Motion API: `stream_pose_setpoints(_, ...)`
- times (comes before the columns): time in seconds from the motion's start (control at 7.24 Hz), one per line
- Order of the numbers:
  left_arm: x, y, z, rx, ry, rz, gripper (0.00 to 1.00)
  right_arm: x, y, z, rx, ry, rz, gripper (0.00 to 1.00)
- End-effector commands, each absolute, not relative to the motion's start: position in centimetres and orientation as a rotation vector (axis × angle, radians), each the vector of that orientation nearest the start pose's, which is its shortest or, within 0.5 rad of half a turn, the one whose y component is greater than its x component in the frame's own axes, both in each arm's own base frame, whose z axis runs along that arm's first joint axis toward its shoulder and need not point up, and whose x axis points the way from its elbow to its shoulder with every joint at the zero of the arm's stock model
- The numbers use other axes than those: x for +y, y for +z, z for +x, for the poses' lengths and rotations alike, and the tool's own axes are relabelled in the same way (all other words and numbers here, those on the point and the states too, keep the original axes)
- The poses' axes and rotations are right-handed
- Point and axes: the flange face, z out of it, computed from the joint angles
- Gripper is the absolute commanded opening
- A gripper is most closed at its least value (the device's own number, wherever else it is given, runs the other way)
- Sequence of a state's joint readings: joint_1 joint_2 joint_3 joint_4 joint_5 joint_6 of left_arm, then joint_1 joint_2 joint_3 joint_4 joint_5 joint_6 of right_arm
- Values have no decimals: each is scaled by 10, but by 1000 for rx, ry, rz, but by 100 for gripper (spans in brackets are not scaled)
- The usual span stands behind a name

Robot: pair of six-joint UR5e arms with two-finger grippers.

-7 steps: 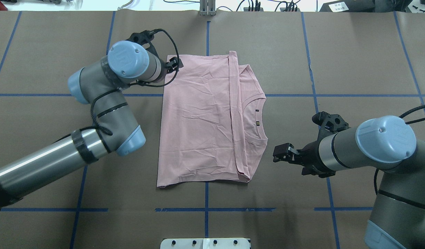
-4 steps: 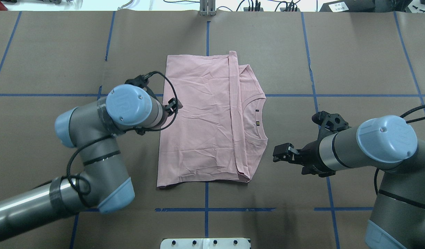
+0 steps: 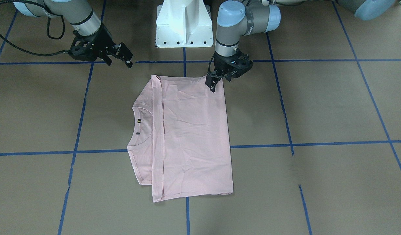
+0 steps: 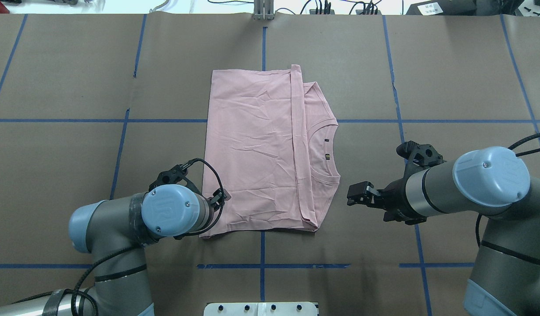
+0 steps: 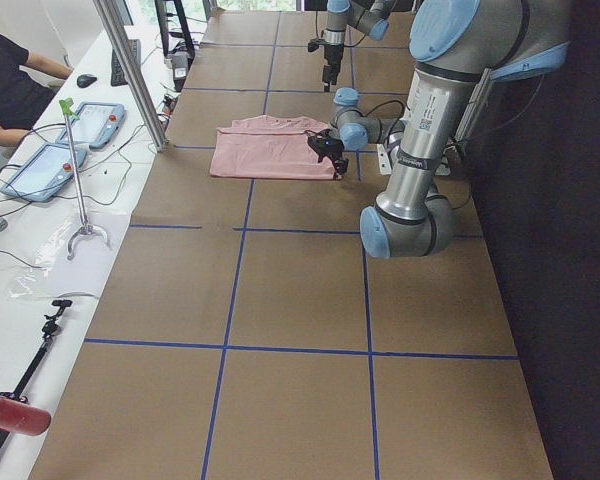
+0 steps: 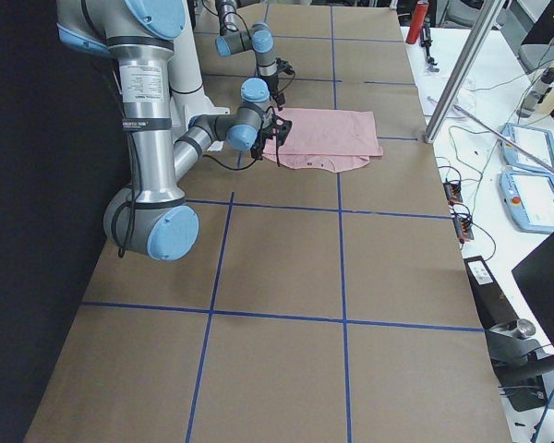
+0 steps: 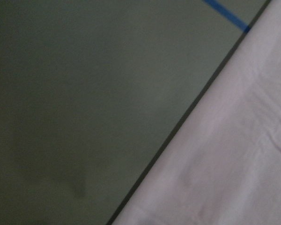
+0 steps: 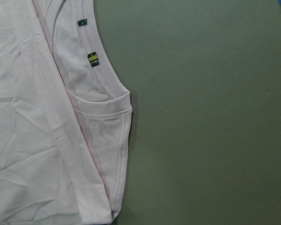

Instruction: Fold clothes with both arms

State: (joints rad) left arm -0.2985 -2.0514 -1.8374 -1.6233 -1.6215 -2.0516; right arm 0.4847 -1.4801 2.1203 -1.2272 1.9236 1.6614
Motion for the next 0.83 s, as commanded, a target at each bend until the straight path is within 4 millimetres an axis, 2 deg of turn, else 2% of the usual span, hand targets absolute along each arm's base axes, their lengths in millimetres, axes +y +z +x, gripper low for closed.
stream_pose_setpoints(0.0,-297,275,564,799,-712,-131,100,-314,320,-384,-1022,351,-128,100)
stream_pose_setpoints(0.28,-297,274,564,799,-712,-131,100,-315,321,-385,-1019,355,-119,100)
stream_pose_setpoints(0.69,-281,279,572,757,-691,-139,100,-315,320,-384,-1022,357,-115,100)
